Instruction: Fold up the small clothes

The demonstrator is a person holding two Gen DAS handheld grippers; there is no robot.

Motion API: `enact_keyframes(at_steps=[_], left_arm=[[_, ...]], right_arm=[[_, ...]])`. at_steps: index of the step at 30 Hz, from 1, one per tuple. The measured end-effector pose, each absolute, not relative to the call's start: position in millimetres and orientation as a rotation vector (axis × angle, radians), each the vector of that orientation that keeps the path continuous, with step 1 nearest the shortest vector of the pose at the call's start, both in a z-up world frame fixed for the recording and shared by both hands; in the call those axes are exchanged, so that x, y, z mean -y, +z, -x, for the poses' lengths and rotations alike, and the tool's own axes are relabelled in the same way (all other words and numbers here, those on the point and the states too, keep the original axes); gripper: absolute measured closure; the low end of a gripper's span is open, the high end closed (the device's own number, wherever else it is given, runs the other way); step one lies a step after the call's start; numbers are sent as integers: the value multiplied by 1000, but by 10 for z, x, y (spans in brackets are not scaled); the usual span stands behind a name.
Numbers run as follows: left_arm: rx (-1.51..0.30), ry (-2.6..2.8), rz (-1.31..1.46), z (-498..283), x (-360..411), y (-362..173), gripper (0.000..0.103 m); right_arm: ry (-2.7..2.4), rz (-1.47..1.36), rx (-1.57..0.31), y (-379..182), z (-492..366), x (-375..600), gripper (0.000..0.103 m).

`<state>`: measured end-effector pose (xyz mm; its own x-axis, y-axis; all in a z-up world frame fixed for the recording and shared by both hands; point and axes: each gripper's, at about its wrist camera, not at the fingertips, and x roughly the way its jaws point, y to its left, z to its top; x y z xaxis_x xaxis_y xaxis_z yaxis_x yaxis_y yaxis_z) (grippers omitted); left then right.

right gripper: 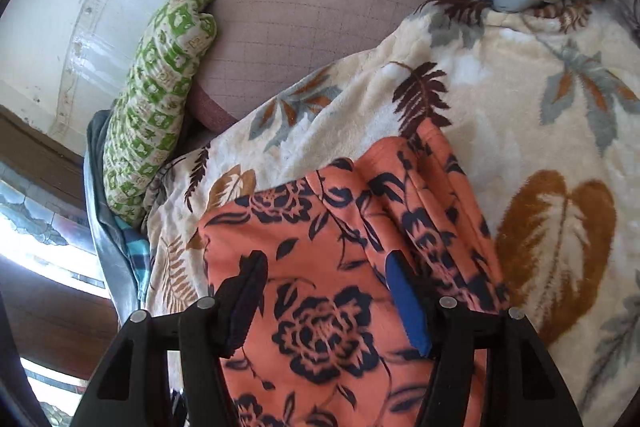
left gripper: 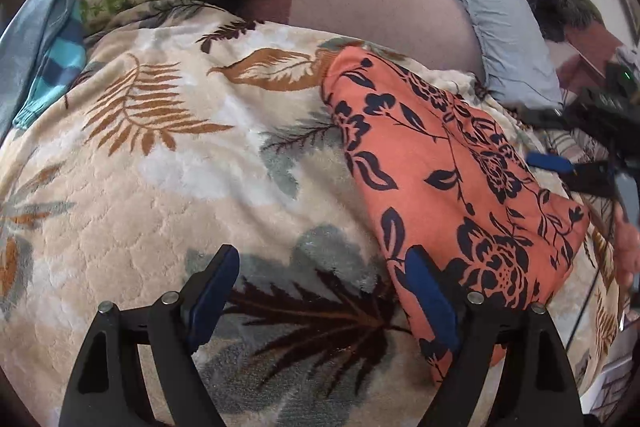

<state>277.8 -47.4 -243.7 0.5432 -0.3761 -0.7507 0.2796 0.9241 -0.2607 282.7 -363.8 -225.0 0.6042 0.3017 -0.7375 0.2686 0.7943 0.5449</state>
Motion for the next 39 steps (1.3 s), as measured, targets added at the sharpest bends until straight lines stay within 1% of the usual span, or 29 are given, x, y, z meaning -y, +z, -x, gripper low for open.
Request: enact_keyframes(at_steps=[3,6,7,10,11,13,14,15,16,20,24,26,32,36,39], left_arm=[[-878,-354,147,-2748,419,-2384,17],[-939,-398,79,-2658,613,-2501,17],[-923,-388,66,-2606,651,-2524,17],[-875,-379,27,-2591,668,-2470,17],[-864,-373,42,-2609,635,-2441,17],[-847,-362,103,-2658,548,-2389,17],[-839,-368,141,-2687,512,-2363,17],[-831,-375,176,-2724,484,-2343,17],[-823,-381,202,-2760,468,-2331,17],[-839,-433,249,-2908,519,-2399,17],[-946,-528,374,-3056,575,-2548,17],[-973,-554,408,-3080,600,-2574,17],[-1037,-638,407,-3113,786,-2625,16],[-1031,-695,357,-3067,944,-2614,16],[-1002,-721,345,-3006,988,-2591,16]], right_arm=[[30,-684,-911,-2360,-2342,3675,38],[-1,-688,-909,-2700,-2038,3703,37],[3,-717,-875,-2775,-1949,3736,37],[32,-803,-821,-2775,-1815,3840,37],[42,-836,-812,-2751,-1788,3881,38],[54,-911,-737,-2699,-1671,3984,38],[51,-930,-695,-2675,-1601,4028,35],[36,-934,-673,-2658,-1571,4076,27],[25,-935,-667,-2655,-1572,4122,24],[21,-988,-705,-2791,-1711,4298,23],[63,-986,-771,-2929,-1972,4328,23],[90,-985,-786,-2977,-2096,4319,23],[164,-995,-930,-3222,-2404,4253,23],[223,-995,-920,-3229,-2455,4127,18],[203,-925,-918,-3171,-2463,3960,17]])
